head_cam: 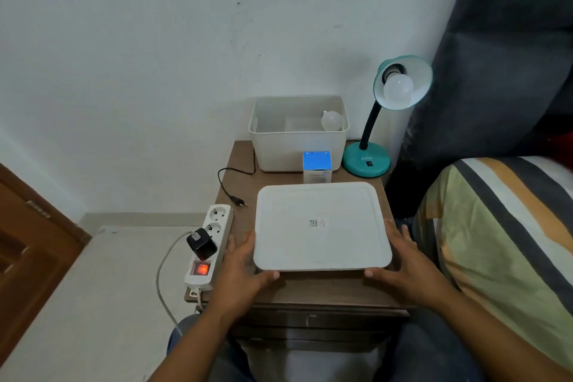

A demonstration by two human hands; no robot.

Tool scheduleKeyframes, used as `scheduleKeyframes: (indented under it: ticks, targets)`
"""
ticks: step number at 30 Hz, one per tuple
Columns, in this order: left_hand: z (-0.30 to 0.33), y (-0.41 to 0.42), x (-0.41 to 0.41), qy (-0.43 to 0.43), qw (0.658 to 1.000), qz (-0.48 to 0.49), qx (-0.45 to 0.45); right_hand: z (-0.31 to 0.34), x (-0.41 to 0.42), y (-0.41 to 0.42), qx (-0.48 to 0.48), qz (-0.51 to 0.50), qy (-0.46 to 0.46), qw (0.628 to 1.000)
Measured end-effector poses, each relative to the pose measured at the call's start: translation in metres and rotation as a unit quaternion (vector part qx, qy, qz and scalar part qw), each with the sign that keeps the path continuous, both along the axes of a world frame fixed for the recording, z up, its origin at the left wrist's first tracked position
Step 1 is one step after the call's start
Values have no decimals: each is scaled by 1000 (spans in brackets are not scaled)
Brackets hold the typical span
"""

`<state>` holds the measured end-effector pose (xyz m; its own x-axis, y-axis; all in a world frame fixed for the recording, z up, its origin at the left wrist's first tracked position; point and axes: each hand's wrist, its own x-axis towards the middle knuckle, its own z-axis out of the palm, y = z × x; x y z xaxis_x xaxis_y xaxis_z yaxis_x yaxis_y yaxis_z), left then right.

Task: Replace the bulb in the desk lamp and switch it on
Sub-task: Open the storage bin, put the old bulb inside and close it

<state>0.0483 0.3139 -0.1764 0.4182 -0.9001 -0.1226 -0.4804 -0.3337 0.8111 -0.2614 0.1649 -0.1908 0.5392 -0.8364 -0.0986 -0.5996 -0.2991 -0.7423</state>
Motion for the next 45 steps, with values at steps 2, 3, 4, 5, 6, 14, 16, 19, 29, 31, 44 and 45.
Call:
scheduleKeyframes:
  ticks: [2,3,4,5,6,14,16,19,29,31,44,45]
  targets:
    - [12,-10,7,-3,1000,7,-24,8,6,-14,-29,15,-19,999]
    - [19,-16,10,2,999,13,-38,14,10,-21,-43,22,-32,998]
    - [26,-21,13,5,999,19,-47,22,15,-26,-56,28,-45,997]
    - [33,-27,16,3,998,19,-58,35,22,-29,-68,34,-59,995]
    - [39,-33,20,1,997,22,-68,44,28,-32,-78,36,-75,994]
    - [82,-97,63,-35,995,13,-94,83,72,-96,-63,24,-115,991]
    - [93,-114,72,-15,995,11,-96,90,84,-112,-53,16,-127,990]
    - [105,-138,86,-14,994,-7,-107,95,100,-137,-51,16,-130,990]
    - [112,-211,112,36,994,-36,-99,81,131,-209,-21,13,-128,992]
    - [108,-222,117,54,993,-39,-97,81,135,-218,-17,15,-136,990]
    - [98,-250,128,95,989,-45,-105,74,139,-248,11,6,-133,991]
    - [98,-250,128,99,989,-43,-104,74,140,-248,12,6,-132,991]
